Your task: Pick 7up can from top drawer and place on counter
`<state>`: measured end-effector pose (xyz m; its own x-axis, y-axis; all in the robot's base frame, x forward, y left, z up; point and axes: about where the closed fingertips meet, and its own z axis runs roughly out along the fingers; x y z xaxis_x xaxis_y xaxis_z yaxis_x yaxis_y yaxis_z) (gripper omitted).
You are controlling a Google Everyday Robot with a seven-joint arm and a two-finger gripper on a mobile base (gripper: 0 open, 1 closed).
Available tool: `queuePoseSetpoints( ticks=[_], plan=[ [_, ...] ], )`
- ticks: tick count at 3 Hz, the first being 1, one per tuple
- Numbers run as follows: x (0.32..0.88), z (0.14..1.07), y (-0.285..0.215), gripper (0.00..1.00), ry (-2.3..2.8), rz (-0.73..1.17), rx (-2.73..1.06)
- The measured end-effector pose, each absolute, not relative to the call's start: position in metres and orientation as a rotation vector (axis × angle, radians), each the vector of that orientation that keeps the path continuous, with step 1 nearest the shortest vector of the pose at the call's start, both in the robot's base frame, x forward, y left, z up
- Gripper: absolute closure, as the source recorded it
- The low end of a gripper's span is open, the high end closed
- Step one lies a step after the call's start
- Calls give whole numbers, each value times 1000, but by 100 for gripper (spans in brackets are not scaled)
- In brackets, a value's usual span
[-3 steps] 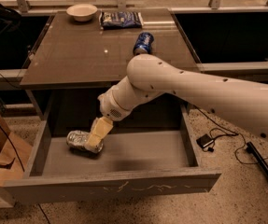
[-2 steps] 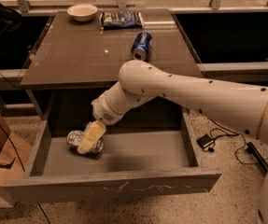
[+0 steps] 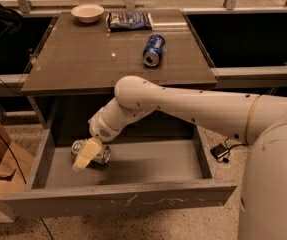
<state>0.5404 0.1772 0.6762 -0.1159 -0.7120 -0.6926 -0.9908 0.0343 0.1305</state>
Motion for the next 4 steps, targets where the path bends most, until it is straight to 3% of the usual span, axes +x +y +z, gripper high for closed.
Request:
queuePoseSetpoints(
  ticks=[2, 3, 4],
  plan=[
    [560, 637, 169, 3, 1973, 840, -1715],
    [561, 623, 166, 25, 2011, 847, -1719],
    [554, 620, 157, 56, 2050, 838, -1710]
  ],
)
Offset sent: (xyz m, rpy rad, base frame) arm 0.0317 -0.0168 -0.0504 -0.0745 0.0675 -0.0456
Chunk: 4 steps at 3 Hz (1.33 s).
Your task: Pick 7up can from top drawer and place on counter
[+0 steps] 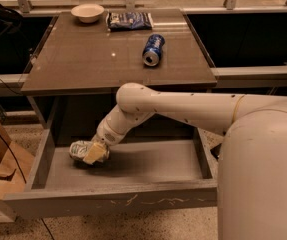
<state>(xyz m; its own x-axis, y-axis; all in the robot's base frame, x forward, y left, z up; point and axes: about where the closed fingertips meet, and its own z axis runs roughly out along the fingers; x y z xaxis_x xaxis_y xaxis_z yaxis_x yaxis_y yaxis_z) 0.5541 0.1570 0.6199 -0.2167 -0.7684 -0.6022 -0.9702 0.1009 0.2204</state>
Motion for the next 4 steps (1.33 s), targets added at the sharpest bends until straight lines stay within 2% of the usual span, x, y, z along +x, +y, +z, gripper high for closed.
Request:
queuePoseSetpoints(
  ticks=[1, 2, 3, 4],
  plan=[
    [555, 640, 152, 80, 2035, 819, -1705],
    [555, 714, 137, 100, 1909, 782, -1712],
    [552, 806, 110, 100, 1740, 676, -1745],
    [572, 902, 85, 100, 1600, 537, -1738]
  ],
)
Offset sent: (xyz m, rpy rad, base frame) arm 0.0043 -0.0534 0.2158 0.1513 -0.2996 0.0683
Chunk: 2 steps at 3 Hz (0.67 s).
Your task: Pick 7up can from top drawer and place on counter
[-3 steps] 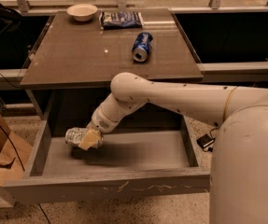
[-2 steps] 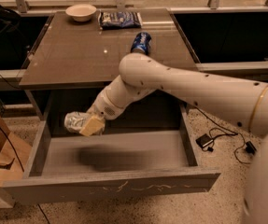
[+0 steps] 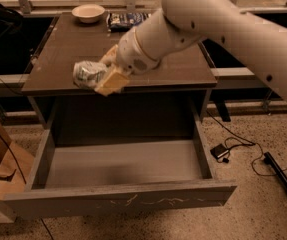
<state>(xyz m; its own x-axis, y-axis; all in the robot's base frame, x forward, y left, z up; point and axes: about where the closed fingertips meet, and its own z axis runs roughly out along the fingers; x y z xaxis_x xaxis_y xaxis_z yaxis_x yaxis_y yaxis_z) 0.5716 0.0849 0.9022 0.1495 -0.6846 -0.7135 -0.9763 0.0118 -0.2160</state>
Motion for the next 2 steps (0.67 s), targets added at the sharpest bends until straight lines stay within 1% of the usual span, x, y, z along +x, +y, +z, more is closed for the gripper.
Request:
queuePoseSetpoints(
  ticks=[1, 2],
  plan=[
    [602, 942, 84, 100, 1583, 475, -1704],
    [645, 955, 93, 100, 1612, 429, -1654]
  ],
)
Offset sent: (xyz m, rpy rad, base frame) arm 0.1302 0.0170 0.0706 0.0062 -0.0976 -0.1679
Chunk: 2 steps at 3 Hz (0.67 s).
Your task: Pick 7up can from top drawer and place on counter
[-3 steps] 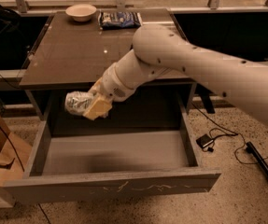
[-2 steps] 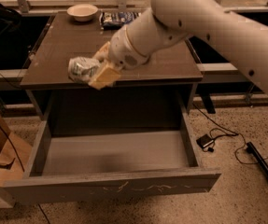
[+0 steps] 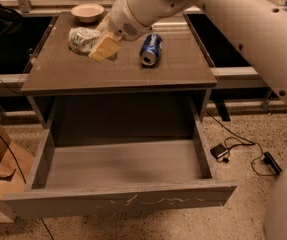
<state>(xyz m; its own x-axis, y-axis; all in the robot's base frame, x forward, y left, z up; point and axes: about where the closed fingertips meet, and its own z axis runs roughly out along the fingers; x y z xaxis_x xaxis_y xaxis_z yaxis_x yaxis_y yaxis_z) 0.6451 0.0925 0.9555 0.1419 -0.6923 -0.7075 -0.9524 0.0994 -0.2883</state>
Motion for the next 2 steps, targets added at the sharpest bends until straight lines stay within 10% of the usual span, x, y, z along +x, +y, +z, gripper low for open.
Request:
queuePoseSetpoints(
  ticks=[2],
  plan=[
    [711, 926, 129, 100, 1690, 441, -1629]
  ],
)
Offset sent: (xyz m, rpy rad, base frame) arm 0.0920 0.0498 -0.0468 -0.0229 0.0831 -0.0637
